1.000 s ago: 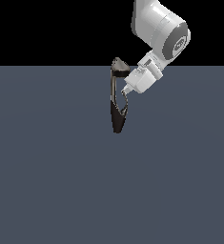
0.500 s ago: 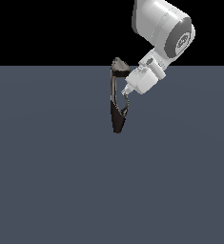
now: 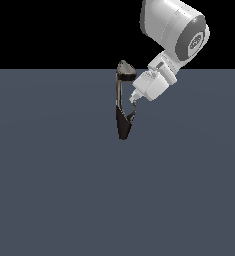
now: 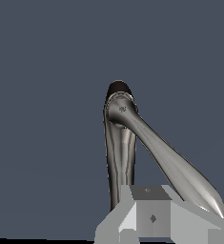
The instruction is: Turn on the faucet by rotating a designated handle.
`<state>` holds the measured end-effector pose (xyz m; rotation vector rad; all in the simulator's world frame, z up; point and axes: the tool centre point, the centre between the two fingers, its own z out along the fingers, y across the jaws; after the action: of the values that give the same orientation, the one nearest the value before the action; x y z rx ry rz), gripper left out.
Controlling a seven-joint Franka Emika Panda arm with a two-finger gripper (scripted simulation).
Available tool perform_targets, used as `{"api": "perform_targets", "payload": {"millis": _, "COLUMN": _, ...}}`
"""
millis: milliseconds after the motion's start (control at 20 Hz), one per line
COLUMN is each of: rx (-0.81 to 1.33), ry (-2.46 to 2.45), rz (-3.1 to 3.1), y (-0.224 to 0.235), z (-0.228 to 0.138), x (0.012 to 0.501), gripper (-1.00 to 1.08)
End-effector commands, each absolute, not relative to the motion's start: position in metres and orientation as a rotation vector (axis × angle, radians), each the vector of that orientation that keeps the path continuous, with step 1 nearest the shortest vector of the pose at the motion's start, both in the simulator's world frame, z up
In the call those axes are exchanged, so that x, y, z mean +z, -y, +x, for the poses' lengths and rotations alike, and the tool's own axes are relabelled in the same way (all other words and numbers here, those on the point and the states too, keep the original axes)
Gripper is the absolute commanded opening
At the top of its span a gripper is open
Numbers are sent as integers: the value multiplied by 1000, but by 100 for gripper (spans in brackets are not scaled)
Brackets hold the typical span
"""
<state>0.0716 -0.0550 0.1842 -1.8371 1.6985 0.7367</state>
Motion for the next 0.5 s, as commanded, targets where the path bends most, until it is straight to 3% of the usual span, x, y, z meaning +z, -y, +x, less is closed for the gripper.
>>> {"api": "perform_targets", "payload": {"millis": 0, "rx": 757, "ry": -1705, "rz": -1835, "y": 60, "z": 58, "x": 179, "gripper": -100}}
{"api": "perform_targets", "payload": {"millis": 350, "rx": 762, "ry": -1701, "rz": -1837, "y": 66, "z": 35, "x": 173, "gripper": -100}}
{"api": "perform_targets", "payload": {"millis": 450, "rx": 745, "ry": -1684, "rz": -1846, "y": 60, "z": 44, "x": 182, "gripper": -100}}
